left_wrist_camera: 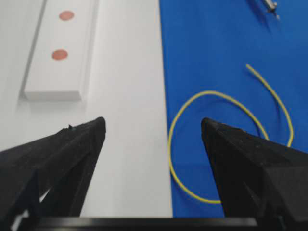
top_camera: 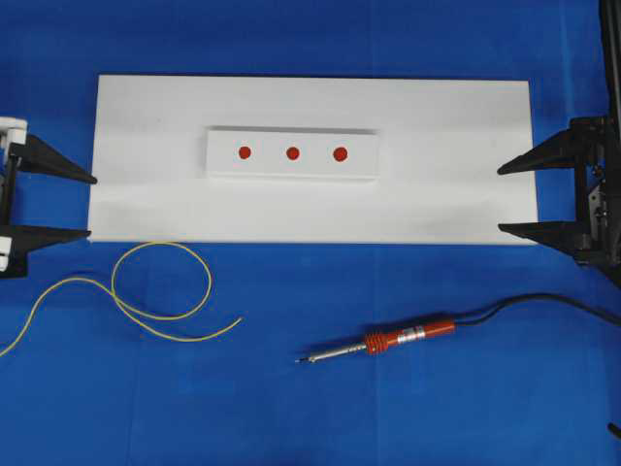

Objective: Touch the tip of the soldering iron to the tip of the solder at the mark.

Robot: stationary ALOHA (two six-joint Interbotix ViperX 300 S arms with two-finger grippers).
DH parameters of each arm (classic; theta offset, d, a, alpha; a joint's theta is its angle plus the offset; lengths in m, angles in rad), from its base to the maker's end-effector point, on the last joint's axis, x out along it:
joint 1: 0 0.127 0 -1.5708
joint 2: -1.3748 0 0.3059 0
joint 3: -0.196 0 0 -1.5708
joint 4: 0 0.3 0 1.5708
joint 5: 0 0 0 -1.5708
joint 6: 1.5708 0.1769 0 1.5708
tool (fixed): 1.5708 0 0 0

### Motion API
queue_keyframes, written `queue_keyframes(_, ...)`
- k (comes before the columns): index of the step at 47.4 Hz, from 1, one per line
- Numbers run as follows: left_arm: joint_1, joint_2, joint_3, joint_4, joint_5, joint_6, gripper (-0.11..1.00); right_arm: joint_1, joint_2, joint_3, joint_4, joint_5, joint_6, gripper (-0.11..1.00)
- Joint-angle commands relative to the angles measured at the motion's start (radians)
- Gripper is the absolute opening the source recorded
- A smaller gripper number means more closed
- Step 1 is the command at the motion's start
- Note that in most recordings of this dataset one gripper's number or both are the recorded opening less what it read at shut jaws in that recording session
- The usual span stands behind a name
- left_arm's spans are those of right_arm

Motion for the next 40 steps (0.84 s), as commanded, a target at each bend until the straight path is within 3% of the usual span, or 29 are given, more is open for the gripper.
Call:
queue_keyframes(1, 0.002, -0.009, -0.009, -0.002, -0.011, 0.0, 0.75, -0.002, 0.021, -0.003, 0.003, -0.035, 0.002, 0.84)
queue_keyframes(40, 0.005, -0.026, -0.003, -0.002, -0.011, -0.002, 0.75, -0.002, 0.032, -0.002, -0.002, -0.04, 0.0, 0.84)
